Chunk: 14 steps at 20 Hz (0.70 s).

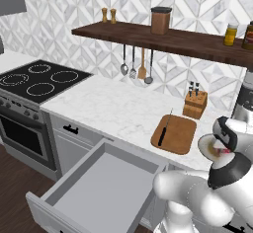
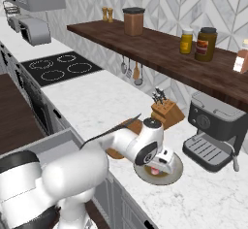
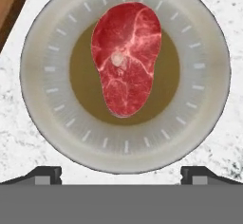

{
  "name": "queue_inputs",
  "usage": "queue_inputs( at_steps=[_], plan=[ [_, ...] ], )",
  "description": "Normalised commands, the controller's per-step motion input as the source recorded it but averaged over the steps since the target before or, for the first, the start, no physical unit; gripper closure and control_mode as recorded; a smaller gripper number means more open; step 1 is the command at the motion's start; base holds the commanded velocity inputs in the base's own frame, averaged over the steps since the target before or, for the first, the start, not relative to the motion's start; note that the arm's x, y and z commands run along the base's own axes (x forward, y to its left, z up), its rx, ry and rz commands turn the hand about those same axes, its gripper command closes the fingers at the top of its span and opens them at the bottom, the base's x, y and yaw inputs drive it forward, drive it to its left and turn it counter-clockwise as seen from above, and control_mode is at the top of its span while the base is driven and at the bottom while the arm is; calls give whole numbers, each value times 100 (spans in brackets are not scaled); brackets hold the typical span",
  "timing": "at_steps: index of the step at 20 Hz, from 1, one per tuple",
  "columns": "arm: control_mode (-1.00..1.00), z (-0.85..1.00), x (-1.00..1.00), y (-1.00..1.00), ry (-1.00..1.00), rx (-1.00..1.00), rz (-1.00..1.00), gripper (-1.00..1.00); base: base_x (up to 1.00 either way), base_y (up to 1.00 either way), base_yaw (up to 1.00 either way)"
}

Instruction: Pick up the knife from the drawer and place it on the cutting board. Then place the meat from the plate to the cutting board.

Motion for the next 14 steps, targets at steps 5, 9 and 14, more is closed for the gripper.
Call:
queue_inputs(
  at_steps=[5, 9, 14],
  plan=[
    [-100, -24, 13, -7, 1, 6, 7, -100, 0, 0, 0],
    [-100, -21, 5, 0, 0, 4, 3, -100, 0, 0, 0],
    [-100, -19, 29, 0, 5, 0, 0, -100, 0, 0, 0]
  ],
)
